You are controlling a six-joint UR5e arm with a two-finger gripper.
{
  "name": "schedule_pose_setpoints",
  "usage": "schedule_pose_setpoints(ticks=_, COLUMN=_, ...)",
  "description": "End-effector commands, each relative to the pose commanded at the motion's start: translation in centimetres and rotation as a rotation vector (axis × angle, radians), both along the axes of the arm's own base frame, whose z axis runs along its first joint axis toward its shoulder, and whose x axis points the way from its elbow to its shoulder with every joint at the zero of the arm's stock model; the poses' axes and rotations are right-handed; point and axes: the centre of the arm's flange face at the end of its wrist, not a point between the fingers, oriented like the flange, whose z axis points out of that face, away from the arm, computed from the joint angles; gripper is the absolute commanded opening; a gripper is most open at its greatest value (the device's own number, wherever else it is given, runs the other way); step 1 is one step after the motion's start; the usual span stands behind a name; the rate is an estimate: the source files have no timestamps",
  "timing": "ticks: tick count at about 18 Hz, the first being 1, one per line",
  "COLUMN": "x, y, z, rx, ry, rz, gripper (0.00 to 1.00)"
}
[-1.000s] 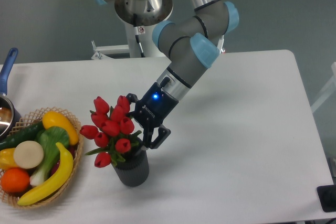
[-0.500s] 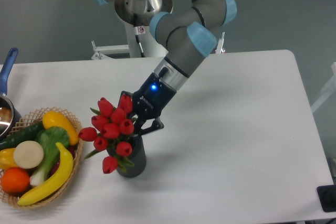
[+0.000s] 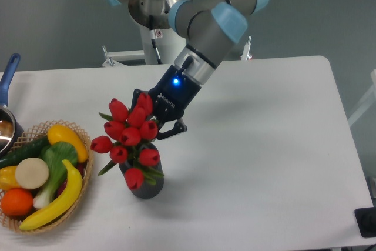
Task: Pick up the flowers from the vase
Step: 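Lift the gripped tulips straight up out of the black vase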
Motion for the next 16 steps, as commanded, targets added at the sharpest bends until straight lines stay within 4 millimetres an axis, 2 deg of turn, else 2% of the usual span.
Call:
schedule_pose_setpoints(ticks=6, x=-2.1, y=-1.3, z=4.1, rx=0.059, ry=-0.046, rz=0.049, gripper=0.04)
schedule_pose_setpoints(ticks=10, x=-2.6, y=-2.8, z=5.8, rx=0.078, ry=-0.054, rz=0.081, gripper=0.04)
schedule_pose_setpoints(ticks=16, x=-3.8, y=-3.9, z=8.4, rx=0.128, ry=-0.088, rz=0.093, gripper=0.04)
